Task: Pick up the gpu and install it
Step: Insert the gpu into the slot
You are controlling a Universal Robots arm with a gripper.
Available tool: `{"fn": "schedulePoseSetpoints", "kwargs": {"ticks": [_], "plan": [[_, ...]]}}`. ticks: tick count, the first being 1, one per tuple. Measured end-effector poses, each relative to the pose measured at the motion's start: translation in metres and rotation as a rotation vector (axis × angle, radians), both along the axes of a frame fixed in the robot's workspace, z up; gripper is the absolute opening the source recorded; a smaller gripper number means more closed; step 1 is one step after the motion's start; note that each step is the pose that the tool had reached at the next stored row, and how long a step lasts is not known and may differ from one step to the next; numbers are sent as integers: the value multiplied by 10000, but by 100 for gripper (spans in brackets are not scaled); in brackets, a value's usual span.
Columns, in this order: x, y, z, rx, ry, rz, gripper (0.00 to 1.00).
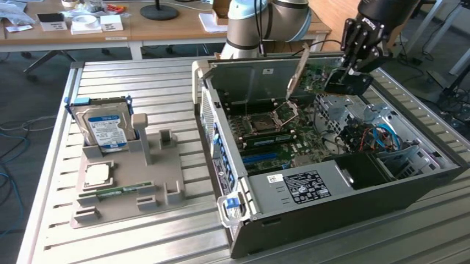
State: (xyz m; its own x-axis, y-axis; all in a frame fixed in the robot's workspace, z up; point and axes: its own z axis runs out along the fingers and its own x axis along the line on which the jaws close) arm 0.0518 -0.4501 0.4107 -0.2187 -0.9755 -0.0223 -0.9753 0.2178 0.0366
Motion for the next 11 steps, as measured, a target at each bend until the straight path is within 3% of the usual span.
{"fn": "schedulePoseSetpoints", "kwargs": {"ticks": [11], "plan": [[0, 1, -1, 0, 0, 1887, 27]]}}
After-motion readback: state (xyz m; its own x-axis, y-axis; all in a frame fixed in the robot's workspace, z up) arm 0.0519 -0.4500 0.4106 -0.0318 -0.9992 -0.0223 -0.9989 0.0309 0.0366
